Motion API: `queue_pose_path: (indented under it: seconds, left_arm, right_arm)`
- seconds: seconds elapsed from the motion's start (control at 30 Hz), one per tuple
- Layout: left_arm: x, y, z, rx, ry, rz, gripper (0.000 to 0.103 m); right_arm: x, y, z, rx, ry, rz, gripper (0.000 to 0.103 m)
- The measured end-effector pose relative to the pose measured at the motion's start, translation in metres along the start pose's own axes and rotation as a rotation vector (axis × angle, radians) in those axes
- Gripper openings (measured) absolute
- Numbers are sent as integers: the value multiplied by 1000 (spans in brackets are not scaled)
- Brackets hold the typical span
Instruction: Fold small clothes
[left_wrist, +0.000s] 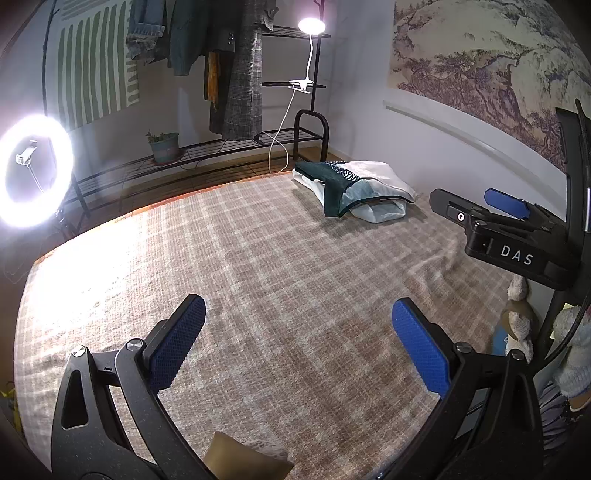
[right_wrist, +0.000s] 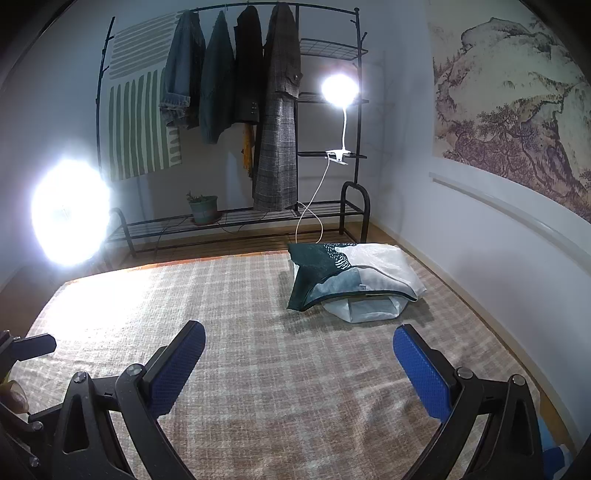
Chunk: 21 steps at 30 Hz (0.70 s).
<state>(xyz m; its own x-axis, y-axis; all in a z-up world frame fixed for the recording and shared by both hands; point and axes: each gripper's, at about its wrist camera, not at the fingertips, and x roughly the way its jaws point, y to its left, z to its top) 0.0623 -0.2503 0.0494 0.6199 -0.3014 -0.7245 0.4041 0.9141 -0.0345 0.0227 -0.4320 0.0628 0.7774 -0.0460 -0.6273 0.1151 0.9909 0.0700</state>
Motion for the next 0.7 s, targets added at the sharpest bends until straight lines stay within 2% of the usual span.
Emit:
queue_pose_path:
  seconds: [0.7]
  left_arm:
    - [-1, 3, -1, 3, -4, 9, 103]
  right_arm:
    - [1, 4, 0, -5, 6, 11, 103]
